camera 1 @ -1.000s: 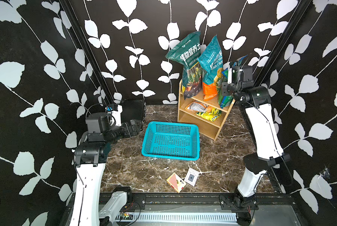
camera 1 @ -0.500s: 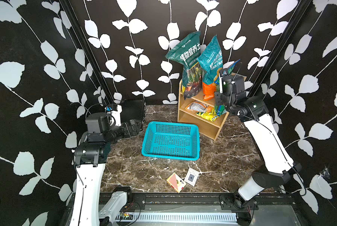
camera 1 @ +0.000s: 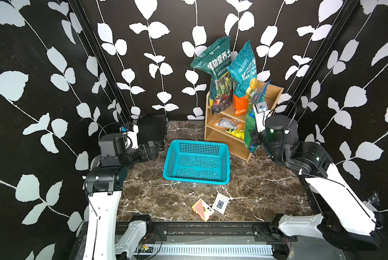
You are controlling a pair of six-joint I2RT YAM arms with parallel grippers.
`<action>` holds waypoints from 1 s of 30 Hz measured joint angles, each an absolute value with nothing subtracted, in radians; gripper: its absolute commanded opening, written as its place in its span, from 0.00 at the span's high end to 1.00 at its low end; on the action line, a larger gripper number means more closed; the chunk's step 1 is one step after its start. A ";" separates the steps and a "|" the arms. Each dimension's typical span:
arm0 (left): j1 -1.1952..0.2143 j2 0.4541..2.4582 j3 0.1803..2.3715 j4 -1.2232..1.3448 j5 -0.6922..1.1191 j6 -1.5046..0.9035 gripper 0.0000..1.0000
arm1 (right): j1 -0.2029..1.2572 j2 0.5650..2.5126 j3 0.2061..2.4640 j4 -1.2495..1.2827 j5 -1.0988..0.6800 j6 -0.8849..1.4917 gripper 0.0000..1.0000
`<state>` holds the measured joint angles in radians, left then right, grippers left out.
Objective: Take down the fertilizer bag from the shelf
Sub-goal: Pick up the fertilizer bag from the shelf, then place the fertilizer bag in the storage box.
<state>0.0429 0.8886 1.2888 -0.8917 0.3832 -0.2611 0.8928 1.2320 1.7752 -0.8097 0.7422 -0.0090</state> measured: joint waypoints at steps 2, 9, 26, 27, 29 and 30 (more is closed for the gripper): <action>0.081 0.864 1.230 -0.879 0.417 -0.262 0.01 | 0.958 1.212 1.734 -0.768 0.768 -0.021 1.00; 0.128 0.859 1.156 -0.871 0.489 -0.273 0.01 | 1.188 1.221 1.560 -0.509 0.838 -0.083 1.00; 0.223 0.941 1.141 -0.860 0.657 -0.295 0.04 | 1.268 1.576 1.469 -0.143 0.802 -0.030 1.00; 0.223 0.941 1.141 -0.860 0.662 -0.295 0.04 | 1.268 1.605 1.469 -0.139 0.797 -0.027 1.00; 0.224 0.941 1.141 -0.861 0.665 -0.295 0.05 | 1.269 1.666 1.473 -0.138 0.782 -0.017 1.00; 0.225 0.941 1.141 -0.861 0.664 -0.295 0.05 | 1.270 1.691 1.473 -0.138 0.773 -0.010 1.00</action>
<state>0.2249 0.9405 1.1412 -0.8612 0.6643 -0.2951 1.2701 1.6913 1.4734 -0.1379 0.7731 -0.0101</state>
